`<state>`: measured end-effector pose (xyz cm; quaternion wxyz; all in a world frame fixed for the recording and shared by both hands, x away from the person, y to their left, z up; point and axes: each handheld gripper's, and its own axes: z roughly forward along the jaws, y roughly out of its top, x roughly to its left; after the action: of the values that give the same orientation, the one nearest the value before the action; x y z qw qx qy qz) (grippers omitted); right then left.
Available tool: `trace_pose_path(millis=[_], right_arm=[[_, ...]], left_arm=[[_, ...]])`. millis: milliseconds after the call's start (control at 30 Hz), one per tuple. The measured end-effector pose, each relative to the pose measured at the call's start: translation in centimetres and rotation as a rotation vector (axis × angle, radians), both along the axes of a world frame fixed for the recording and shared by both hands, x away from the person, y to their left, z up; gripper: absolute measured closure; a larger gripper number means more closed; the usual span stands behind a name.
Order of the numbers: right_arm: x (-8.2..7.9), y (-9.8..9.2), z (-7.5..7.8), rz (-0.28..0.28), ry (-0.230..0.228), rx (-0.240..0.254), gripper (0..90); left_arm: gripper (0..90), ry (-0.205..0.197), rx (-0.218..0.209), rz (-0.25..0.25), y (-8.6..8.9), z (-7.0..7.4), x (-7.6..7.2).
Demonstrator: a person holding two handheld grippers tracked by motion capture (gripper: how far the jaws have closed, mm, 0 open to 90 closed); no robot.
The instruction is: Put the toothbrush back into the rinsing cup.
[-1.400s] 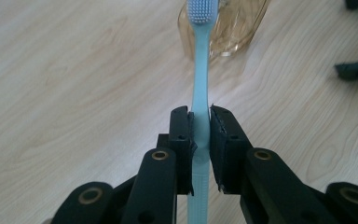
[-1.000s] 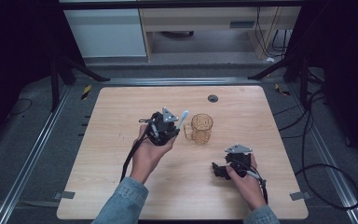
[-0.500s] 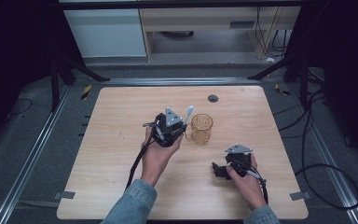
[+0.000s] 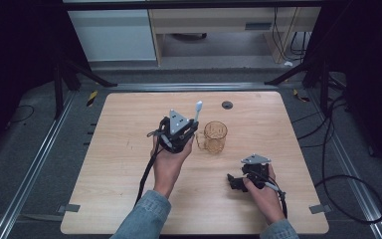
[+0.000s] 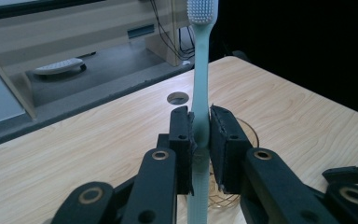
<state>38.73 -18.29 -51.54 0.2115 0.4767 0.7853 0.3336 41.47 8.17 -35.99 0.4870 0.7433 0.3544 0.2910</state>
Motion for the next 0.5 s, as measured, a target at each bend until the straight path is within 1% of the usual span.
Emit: trace_pose_path(millis=[67,167,267,367,433,500], right_arm=[[0.04,-0.01,0.06,0.004,0.007,0.007,0.3],[0.07,-0.06,0.05,0.008,0.006,0.005,0.4],[0.08,-0.10,0.06,0.013,0.007,0.004,0.4],[0.09,-0.13,0.05,0.015,0.008,0.001,0.4],[0.12,-0.20,0.04,0.023,0.006,-0.004,0.4],[0.16,-0.24,0.03,0.028,0.004,-0.006,0.4]], left_arm=[[78.8,-0.015,-0.011,0.003,-0.10,0.09,0.05],[78.8,-0.050,-0.035,0.011,-0.26,0.30,0.09],[78.8,-0.072,-0.053,0.015,-0.46,0.43,0.22],[78.8,-0.080,-0.070,0.013,-0.66,0.42,0.48],[78.8,-0.092,-0.089,0.017,-0.77,0.36,0.68],[78.8,-0.096,-0.094,0.017,-0.83,0.24,0.92]])
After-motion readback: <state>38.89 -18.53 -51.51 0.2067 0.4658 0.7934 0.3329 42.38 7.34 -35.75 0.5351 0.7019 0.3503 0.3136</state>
